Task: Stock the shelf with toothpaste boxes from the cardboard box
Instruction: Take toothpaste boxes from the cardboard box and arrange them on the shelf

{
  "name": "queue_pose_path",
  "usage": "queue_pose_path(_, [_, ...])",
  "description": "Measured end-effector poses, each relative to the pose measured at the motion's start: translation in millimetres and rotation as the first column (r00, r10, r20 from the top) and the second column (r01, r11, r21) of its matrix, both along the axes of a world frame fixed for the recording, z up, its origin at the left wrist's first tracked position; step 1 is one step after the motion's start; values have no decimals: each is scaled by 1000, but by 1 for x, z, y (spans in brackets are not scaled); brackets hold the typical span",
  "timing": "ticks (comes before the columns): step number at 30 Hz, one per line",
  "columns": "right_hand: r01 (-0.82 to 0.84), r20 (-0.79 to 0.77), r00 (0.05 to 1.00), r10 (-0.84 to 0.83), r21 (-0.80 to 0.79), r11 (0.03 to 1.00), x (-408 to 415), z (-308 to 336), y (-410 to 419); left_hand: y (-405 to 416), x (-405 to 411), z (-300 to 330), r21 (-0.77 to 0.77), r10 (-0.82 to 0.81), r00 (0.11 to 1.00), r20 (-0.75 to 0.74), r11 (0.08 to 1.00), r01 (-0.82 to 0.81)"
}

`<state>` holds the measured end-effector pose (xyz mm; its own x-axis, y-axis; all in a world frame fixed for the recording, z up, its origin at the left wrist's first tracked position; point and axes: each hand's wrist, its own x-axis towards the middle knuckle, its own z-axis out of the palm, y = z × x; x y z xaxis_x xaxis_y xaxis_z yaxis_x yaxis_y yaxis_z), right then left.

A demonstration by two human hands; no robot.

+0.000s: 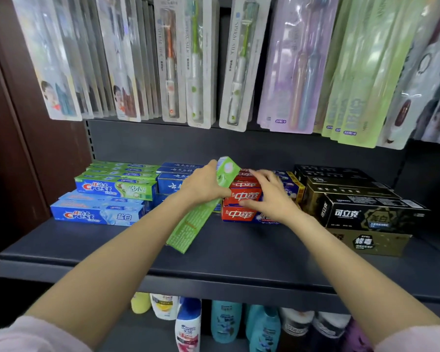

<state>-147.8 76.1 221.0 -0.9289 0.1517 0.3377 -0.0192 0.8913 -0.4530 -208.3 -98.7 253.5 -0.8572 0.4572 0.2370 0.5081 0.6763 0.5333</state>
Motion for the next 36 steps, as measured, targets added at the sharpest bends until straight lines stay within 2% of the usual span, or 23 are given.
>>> queue_pose_path(1, [-91,-40,996,84,-234,968,2,8,-10,-2,3,1,-23,-27,1000,2,999,27])
queue_pose_path(2, [-161,-71,987,145,-440,883,4,14,-19,-4,8,2,-49,-51,999,0,997,51])
queue_pose_path(3, [-195,-81,980,182,-578,793,6,20,-29,-7,12,2,-70,-63,998,-5,996,62])
queue_pose_path(4, [-211,-89,975,202,-642,737,8,24,-36,-9,15,1,-83,-68,998,-12,994,67])
queue_pose_path(6, [-245,-146,969,202,-699,672,11,29,-51,-22,24,-2,-39,-69,997,14,997,70])
queue_pose_path(9, [-237,-236,969,76,-791,564,13,33,-69,-49,35,-4,117,-70,993,99,991,58])
queue_pose_path(12, [-297,-282,954,102,-847,441,11,38,-89,-71,39,-4,133,-39,999,24,991,36])
queue_pose_path(14, [-282,-227,956,183,-881,380,10,35,-107,-85,38,-4,315,-63,987,147,949,14])
queue_pose_path(16, [-209,-83,958,273,-856,473,6,24,-126,-99,36,-6,561,-218,914,343,828,-13])
queue_pose_path(17, [-188,-11,941,337,-845,500,3,19,-135,-107,34,-7,633,-292,880,375,774,-13])
queue_pose_path(18, [-170,44,915,400,-858,484,2,15,-143,-114,31,-8,666,-328,868,372,746,-3])
queue_pose_path(19, [-149,72,886,459,-891,428,1,13,-151,-122,26,-9,675,-331,871,362,738,0])
queue_pose_path(21, [-134,79,846,528,-926,354,-3,13,-167,-140,18,-11,697,-342,869,358,718,-4])
queue_pose_path(26, [-166,37,930,365,-844,510,-17,13,-204,-186,-7,-14,828,-519,762,389,560,-41])
queue_pose_path(27, [-167,30,950,312,-796,582,-20,12,-208,-193,-9,-13,846,-522,757,394,528,-75])
queue_pose_path(29, [-161,20,976,217,-603,782,-22,13,-216,-205,-16,-12,854,-445,808,386,503,-131])
queue_pose_path(31, [-175,10,980,197,-414,893,-26,14,-223,-215,-20,-14,822,-297,888,351,552,-140])
queue_pose_path(33, [-227,6,970,242,-322,919,-28,14,-234,-226,-24,-18,806,-218,930,296,579,-121])
queue_pose_path(36, [-247,1,966,258,-282,927,-33,21,-250,-242,-32,-21,854,-252,932,262,511,-102])
